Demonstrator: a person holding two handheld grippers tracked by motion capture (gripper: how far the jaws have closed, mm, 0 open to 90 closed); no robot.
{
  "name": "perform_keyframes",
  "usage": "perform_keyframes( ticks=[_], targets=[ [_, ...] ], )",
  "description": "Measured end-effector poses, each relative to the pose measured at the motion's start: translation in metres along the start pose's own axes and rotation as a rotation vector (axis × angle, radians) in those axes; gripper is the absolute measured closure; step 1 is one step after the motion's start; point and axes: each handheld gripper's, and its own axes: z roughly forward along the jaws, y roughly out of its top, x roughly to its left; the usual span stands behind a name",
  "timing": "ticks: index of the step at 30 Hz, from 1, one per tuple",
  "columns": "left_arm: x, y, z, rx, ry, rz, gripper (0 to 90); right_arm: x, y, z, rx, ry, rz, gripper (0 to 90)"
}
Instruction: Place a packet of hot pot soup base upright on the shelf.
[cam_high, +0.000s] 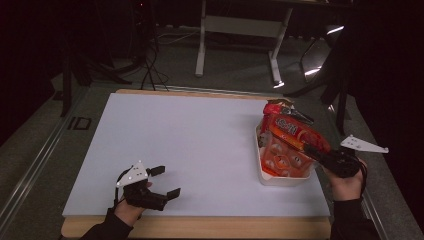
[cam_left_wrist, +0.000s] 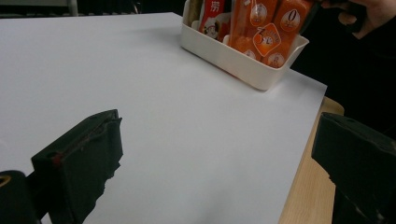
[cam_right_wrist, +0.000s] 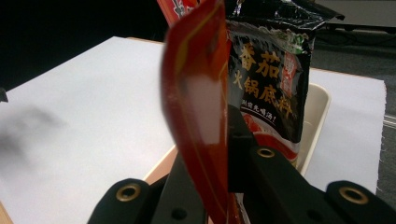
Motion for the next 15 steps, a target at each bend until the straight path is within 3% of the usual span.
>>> perform_keyframes(
  ticks=[10,15],
  targets=[
    [-0.001,-0.001,0.002,0.009,0.0,0.011,2.4,0.002,0.002,0.001,0.022,-0.018,-0.002,81.6],
    [-0.001,0.0,0.002,0.006,0.0,0.007,2.4,0.008,0.014,-0.005,-0.012,-0.033,-0.025,74.8]
  ],
)
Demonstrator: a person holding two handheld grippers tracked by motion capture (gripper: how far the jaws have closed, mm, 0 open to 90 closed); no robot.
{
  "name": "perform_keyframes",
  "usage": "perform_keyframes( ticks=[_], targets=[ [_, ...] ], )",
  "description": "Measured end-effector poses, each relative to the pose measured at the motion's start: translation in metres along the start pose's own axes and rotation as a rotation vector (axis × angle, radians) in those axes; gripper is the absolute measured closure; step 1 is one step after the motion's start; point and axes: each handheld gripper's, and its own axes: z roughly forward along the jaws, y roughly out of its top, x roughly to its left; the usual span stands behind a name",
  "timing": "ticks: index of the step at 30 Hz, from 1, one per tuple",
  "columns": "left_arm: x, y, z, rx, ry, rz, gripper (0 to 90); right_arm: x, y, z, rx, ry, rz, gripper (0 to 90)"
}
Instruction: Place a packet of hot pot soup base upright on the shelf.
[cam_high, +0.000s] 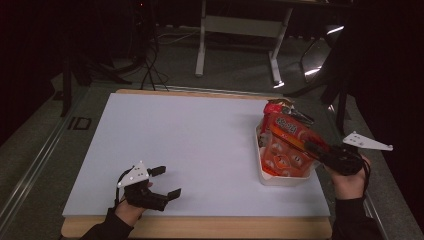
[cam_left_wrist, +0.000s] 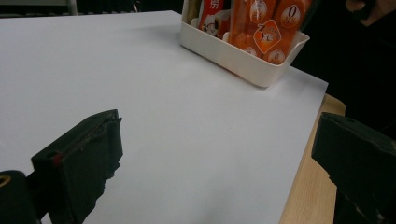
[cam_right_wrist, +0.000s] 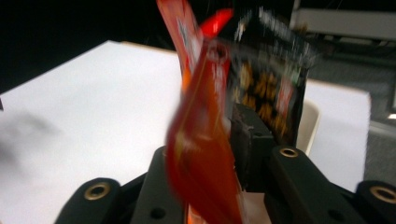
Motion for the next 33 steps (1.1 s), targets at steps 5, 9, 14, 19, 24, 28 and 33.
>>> perform_keyframes(
  ticks=[5,9,14,19,24,28,33],
  targets=[
    [-0.001,0.0,0.0,0.001,0.0,0.003,2.4,0.01,0.021,-0.012,-0.059,-0.023,-0.041,65.2],
    [0.0,0.0,0.0,0.0,0.001,-0.001,2.3,0.018,0.036,-0.019,-0.104,-0.025,-0.06,57.2],
    [0.0,0.0,0.0,0.002,0.0,-0.001,2.3,0.036,0.051,-0.02,-0.112,-0.015,-0.115,46.0],
    [-0.001,0.0,-0.001,0.002,0.004,0.004,2.4,0.053,0.058,-0.016,-0.136,0.006,-0.13,34.2],
    [-0.001,0.0,-0.002,0.004,0.004,0.01,2.4,0.068,0.06,-0.009,-0.128,0.041,-0.139,26.3],
    [-0.001,0.0,-0.002,0.004,0.003,0.012,2.4,0.081,0.058,-0.003,-0.134,0.078,-0.141,22.2],
    [-0.001,0.0,-0.002,0.004,0.001,0.01,2.3,0.091,0.052,0.008,-0.118,0.14,-0.132,14.7]
  ],
)
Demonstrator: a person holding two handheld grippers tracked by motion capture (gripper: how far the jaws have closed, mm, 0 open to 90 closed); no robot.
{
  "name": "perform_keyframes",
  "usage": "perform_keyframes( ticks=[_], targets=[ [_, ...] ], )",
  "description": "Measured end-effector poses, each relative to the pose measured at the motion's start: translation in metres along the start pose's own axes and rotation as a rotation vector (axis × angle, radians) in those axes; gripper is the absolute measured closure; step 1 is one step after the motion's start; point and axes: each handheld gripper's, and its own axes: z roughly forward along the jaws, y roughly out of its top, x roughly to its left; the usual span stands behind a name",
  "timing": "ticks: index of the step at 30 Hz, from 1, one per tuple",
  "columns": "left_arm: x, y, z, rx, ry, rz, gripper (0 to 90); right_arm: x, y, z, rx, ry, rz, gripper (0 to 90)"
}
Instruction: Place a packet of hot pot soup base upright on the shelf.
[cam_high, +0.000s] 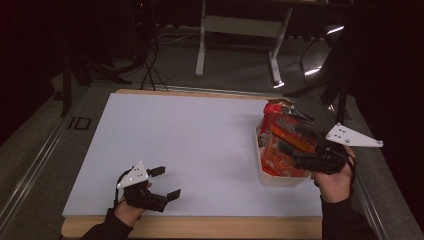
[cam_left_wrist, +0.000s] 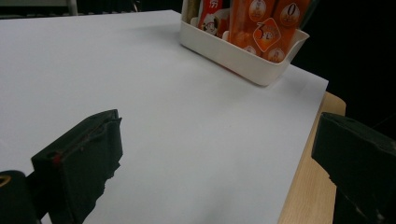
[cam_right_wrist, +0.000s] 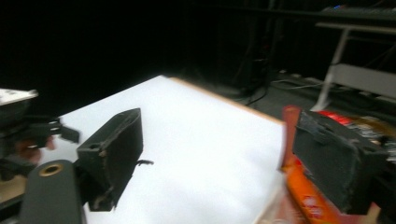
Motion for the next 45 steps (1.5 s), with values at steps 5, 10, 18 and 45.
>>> perform_keyframes(
  ticks=[5,10,18,45],
  targets=[
    [-0.001,0.0,0.0,-0.001,0.0,0.002,2.4,0.009,-0.01,0.01,-0.005,0.057,0.022,13.6],
    [-0.001,0.0,-0.001,-0.002,0.001,0.008,2.4,0.017,-0.02,0.021,0.03,0.108,0.014,16.9],
    [-0.001,0.0,-0.001,0.0,-0.004,0.006,2.4,0.028,-0.035,0.037,0.079,0.155,-0.003,13.8],
    [-0.003,-0.002,0.0,0.007,-0.014,0.018,2.3,0.054,-0.1,0.062,0.16,0.179,-0.023,13.7]
  ],
)
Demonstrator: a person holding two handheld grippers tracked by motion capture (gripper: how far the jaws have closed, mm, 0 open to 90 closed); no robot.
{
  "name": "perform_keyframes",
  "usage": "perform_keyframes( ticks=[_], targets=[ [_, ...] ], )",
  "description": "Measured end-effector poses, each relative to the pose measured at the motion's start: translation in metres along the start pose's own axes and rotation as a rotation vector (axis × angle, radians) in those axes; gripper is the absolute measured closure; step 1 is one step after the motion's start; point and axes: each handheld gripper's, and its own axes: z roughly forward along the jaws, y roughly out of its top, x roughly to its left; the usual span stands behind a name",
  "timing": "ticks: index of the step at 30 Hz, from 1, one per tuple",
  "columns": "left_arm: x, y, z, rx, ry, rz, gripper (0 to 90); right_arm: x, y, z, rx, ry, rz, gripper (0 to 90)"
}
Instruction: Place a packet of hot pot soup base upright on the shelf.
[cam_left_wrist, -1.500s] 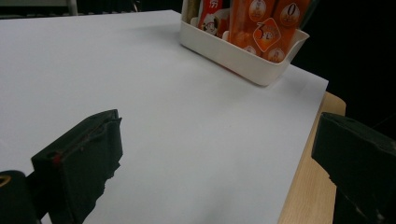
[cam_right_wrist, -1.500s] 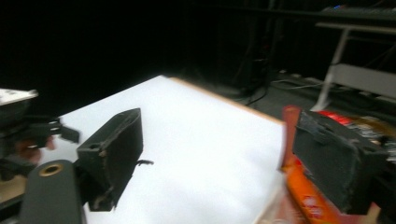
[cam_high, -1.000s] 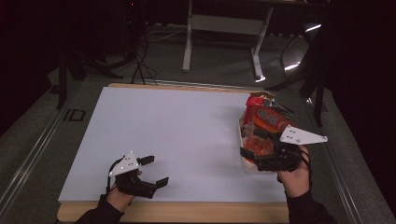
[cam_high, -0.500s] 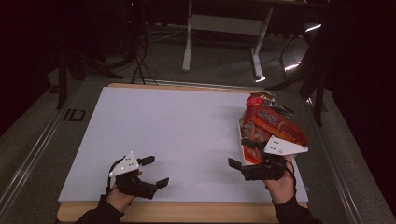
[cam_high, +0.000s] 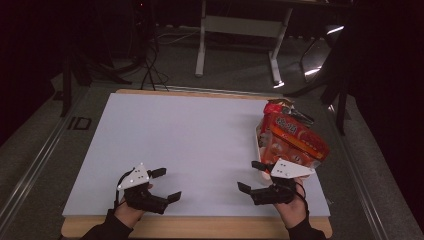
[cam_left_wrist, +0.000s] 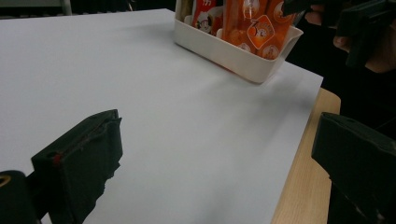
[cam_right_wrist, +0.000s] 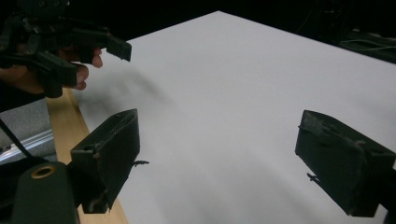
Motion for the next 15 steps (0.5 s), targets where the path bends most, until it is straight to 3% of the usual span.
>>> perform_keyframes(
  ticks=[15],
  targets=[
    [0.0,-0.002,0.0,0.001,0.004,0.01,2.4,-0.004,-0.021,-0.007,0.037,-0.003,0.017,13.7]
  ],
)
